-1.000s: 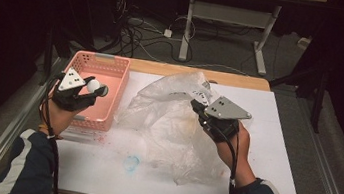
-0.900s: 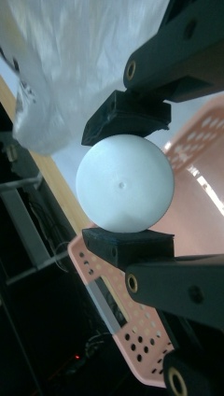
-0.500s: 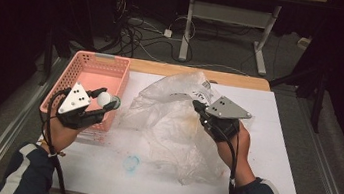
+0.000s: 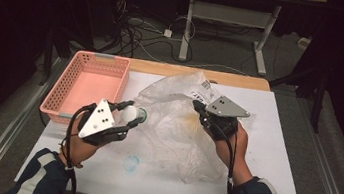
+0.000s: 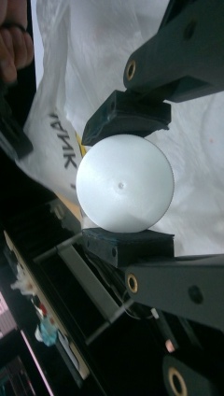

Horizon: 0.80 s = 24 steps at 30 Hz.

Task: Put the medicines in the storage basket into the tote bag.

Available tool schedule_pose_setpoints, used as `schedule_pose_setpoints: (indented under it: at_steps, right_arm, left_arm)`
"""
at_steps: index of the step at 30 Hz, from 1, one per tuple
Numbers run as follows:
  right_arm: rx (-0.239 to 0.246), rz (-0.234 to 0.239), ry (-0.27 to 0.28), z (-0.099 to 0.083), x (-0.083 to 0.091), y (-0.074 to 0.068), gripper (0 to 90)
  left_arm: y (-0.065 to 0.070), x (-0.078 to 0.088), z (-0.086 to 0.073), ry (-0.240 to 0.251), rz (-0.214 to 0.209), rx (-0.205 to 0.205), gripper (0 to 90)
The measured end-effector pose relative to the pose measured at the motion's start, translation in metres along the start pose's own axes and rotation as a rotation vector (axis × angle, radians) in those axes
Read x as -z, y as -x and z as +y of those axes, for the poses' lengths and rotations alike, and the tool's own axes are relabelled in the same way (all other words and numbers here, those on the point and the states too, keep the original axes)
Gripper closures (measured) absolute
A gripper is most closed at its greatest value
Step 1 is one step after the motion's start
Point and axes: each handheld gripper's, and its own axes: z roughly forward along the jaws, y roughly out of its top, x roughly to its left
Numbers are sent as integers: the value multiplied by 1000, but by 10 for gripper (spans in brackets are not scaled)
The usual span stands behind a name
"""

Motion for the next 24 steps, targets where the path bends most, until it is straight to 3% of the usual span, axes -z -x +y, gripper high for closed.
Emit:
schedule_pose_setpoints:
  at_steps: [5, 12, 17, 20, 24]
  right_arm:
    - [-11, 3, 20, 1, 1, -1, 900]
    - [-18, 7, 39, 4, 3, -2, 900]
    - [-22, 10, 62, 9, 7, -3, 900]
    - [-20, 14, 61, 9, 7, -4, 900]
    - [-11, 27, 49, 8, 6, -5, 900]
  left_arm:
    - [17, -26, 2, -31, -57, -42, 485]
    - [35, -71, -4, -97, -128, -61, 485]
    - [42, -103, -10, -161, -139, -83, 485]
    - [42, -122, -15, -195, -117, -94, 485]
    - [34, -149, -26, -218, -98, -32, 484]
